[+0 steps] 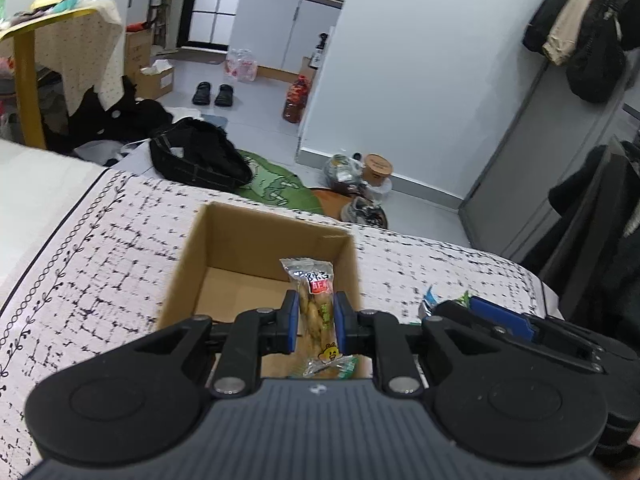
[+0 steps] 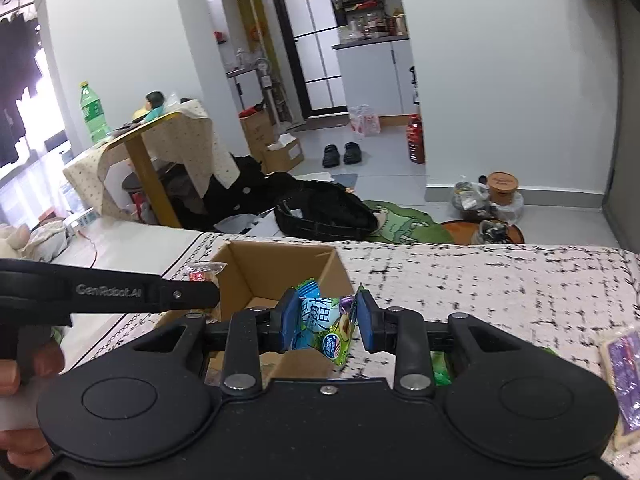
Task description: Organize snacks
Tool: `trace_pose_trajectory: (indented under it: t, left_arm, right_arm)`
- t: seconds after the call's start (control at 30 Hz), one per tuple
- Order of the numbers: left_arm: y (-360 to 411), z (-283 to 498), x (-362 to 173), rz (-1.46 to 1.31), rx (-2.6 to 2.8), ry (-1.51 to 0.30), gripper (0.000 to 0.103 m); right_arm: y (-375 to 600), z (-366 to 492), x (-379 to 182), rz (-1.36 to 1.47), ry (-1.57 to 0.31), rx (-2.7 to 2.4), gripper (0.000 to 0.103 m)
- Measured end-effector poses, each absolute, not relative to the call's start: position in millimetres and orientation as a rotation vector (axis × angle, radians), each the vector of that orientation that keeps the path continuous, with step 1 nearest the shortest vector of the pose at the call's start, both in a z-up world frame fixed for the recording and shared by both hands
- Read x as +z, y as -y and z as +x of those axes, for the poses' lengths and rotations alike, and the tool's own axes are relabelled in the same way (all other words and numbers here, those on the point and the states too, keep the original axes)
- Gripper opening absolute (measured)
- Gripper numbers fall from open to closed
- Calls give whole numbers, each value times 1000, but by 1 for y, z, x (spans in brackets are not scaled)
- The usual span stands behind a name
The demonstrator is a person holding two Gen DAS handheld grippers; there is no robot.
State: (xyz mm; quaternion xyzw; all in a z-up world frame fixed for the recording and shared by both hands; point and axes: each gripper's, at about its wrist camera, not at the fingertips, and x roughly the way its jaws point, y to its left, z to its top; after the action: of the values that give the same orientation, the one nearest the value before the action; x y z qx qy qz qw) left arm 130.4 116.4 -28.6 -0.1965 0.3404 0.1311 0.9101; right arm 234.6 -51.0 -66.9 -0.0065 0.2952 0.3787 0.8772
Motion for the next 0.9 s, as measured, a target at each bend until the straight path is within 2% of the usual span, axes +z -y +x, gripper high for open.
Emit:
trace_pose_trajectory:
  t: [0.17, 0.43, 0.53, 0.6, 0.7, 0.73, 0.8, 0.9]
  left_arm:
    - [-133, 131, -37, -432, 305, -731, 18]
    - [-149, 122, -40, -461, 360, -744, 28]
    - [-151, 118, -39, -467, 374, -741, 34]
    - [-151, 116, -37, -466, 384, -739, 43]
    - [-153, 113, -36, -468, 395, -739, 51]
    - [-152, 112, -36, -468, 396, -739, 53]
    - [-149, 111, -36, -455, 391, -740, 64]
    - [-140, 111, -38, -428, 375, -756, 71]
  right_arm:
    - [36, 233, -66, -30, -620, 827, 31]
    - [20, 234, -66, -19, -637, 872, 31]
    - [15, 234, -65, -9, -638, 894, 31]
    - [13, 235, -64, 14, -640, 928, 34]
    - [12, 235, -64, 41, -653, 951, 52]
    - [13, 234, -64, 38, -651, 945, 53]
    - [18, 235, -65, 40, -654, 930, 53]
    - [30, 235, -66, 47, -661, 896, 53]
